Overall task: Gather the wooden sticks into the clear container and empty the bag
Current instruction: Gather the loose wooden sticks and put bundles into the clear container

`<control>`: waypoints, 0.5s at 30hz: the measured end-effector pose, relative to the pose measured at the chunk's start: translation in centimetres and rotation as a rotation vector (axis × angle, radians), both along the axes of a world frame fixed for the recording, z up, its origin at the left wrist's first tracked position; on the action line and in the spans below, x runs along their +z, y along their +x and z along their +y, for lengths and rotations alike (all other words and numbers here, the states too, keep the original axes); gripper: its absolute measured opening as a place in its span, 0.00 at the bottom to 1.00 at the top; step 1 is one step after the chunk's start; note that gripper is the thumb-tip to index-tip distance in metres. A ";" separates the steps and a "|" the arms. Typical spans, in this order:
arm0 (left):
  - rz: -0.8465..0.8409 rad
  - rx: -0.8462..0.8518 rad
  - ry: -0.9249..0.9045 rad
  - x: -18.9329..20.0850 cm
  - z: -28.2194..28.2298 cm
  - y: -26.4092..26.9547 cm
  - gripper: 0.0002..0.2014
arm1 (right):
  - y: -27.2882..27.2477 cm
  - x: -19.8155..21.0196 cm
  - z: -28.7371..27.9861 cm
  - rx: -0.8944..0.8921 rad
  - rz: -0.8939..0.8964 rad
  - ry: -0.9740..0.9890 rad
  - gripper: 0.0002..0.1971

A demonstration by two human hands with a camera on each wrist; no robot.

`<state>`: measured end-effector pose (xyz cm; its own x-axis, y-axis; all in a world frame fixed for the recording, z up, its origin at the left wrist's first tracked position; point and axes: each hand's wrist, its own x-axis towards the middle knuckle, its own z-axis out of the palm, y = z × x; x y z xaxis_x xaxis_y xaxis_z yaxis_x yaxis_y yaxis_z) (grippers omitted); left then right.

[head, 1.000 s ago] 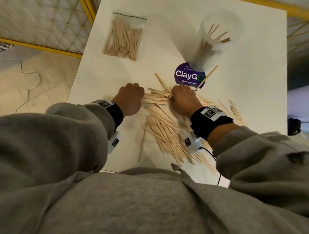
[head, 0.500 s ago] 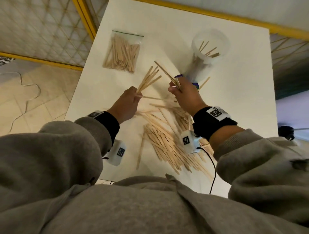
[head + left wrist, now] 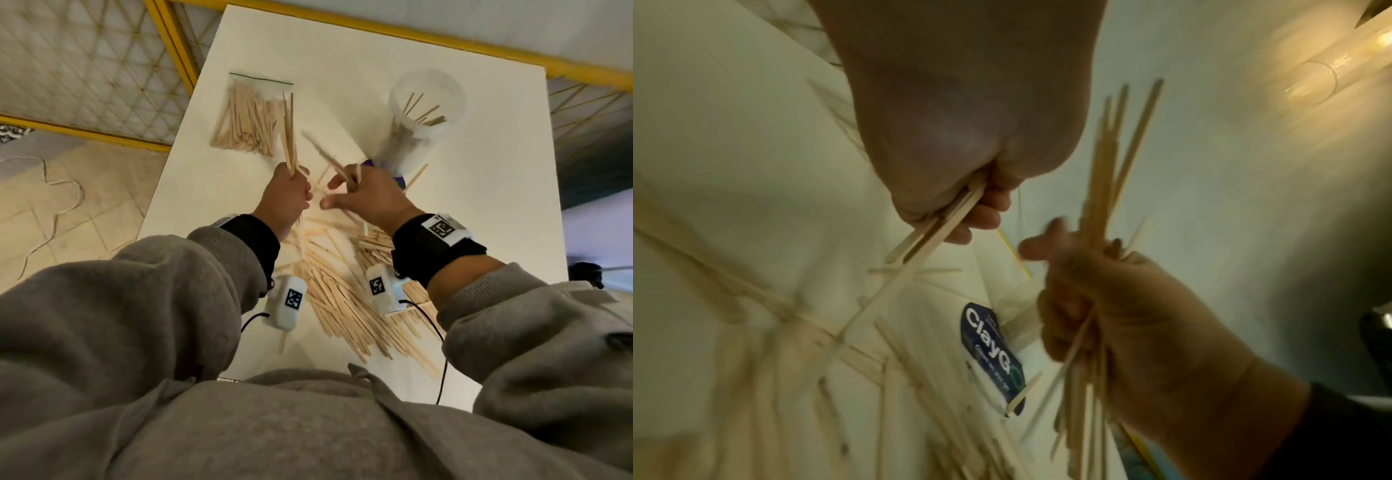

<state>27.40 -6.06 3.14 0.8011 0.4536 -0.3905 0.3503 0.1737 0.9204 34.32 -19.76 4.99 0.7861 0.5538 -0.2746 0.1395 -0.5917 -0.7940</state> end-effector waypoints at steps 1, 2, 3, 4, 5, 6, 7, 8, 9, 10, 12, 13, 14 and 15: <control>-0.009 -0.006 -0.015 0.2 -0.2 0.3 0.04 | -0.3 -0.4 0.1 0.056 -0.045 -0.061 0.15; -0.017 -0.016 -0.030 0.6 -0.5 0.5 0.05 | -0.6 -0.7 0.2 0.082 -0.096 -0.098 0.14; -0.028 -0.020 -0.042 0.9 -0.7 0.7 0.06 | -0.7 -0.9 0.3 0.078 -0.141 -0.113 0.15; -0.032 -0.020 -0.050 1.2 -0.8 0.8 0.06 | -0.8 -1.0 0.2 0.042 -0.163 -0.100 0.17; -0.036 -0.023 -0.046 1.3 -0.8 1.0 0.05 | -0.7 -0.7 0.2 -0.022 -0.147 -0.065 0.18; -0.041 -0.030 -0.033 1.5 -0.7 1.0 0.04 | -0.4 -0.5 0.0 -0.099 -0.104 -0.015 0.18; -0.047 -0.052 -0.010 1.5 -0.6 0.9 0.05 | -0.2 -0.1 0.0 -0.171 -0.049 0.056 0.16; -0.060 -0.096 0.012 1.5 -0.6 0.8 0.05 | 0.0 0.3 0.1 -0.229 -0.001 0.132 0.13; -0.070 -0.161 0.037 1.4 -0.8 0.7 0.06 | 0.0 0.9 0.3 -0.265 0.034 0.203 0.10; -0.086 -0.233 0.049 1.5 -1.2 0.6 0.07 | 0.1 1.2 0.6 -0.281 0.062 0.269 0.09; -0.110 -0.362 0.076 1.8 -2.3 0.6 0.12 | -0.1 1.9 1.4 -0.291 0.120 0.372 0.12; -0.114 -0.404 0.121 2.1 -2.7 0.6 0.14 | -0.4 2.3 1.8 -0.296 0.131 0.395 0.12; -0.128 -0.426 0.165 2.3 -3.0 0.7 0.14 | -0.4 2.6 2.2 -0.317 0.122 0.386 0.13; -0.137 -0.434 0.201 2.1 -3.0 0.8 0.10 | -0.3 2.7 2.4 -0.356 0.090 0.363 0.15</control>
<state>28.21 -9.02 5.23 0.9705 0.1225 -0.2075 0.2244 -0.1466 0.9634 33.98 -17.33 7.71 0.9253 0.3283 -0.1897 -0.0987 -0.2745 -0.9565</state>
